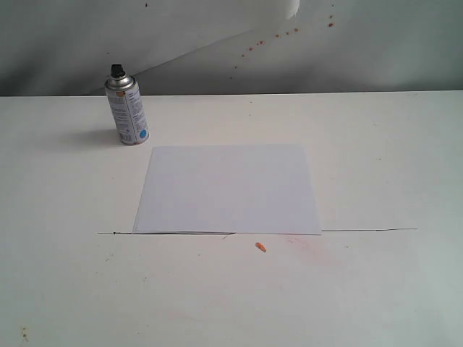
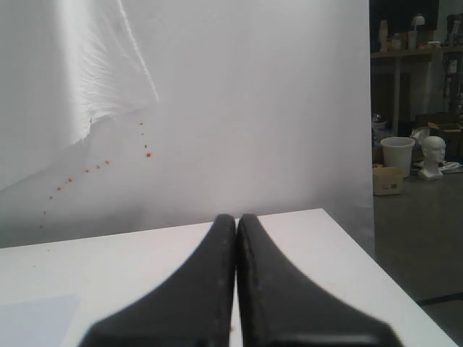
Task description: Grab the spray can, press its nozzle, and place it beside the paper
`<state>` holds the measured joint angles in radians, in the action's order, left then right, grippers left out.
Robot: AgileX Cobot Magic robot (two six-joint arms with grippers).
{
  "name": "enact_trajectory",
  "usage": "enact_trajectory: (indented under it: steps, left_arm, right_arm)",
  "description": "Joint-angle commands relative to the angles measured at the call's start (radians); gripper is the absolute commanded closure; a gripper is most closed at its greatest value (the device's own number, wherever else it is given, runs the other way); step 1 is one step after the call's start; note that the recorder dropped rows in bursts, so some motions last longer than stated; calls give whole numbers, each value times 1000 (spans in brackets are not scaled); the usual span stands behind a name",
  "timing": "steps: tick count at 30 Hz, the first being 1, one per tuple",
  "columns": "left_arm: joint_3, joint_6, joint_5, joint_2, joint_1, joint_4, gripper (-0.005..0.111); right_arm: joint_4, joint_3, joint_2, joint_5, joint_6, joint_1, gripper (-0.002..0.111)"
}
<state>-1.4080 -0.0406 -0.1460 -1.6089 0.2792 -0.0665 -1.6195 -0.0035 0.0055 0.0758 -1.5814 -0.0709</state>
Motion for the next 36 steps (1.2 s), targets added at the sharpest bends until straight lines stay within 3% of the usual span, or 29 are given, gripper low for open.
enact_trajectory:
  steps: [1,3,5,13,25,32,36]
  left_arm:
    - [-5,13,-214,93,-1,16,69]
    - [-5,13,-298,129,-1,16,92]
    - [-5,13,-372,163,-1,29,106]
    - [66,13,-447,362,-1,144,106]
    - [414,13,-407,864,-1,139,106]
    - [443,4,-407,1104,-1,137,106]
    - [443,-17,-418,1225,-1,60,106]
  right_arm:
    - [-3,3,-1,2,-6,1,108]
    - [-3,3,-1,2,-6,1,108]
    - [-3,3,-1,2,-8,1,108]
    - [-3,3,-1,2,-8,1,108]
    - [-3,3,-1,2,-8,1,108]
    - [-3,3,-1,2,-8,1,108]
    - [-3,3,-1,2,-8,1,108]
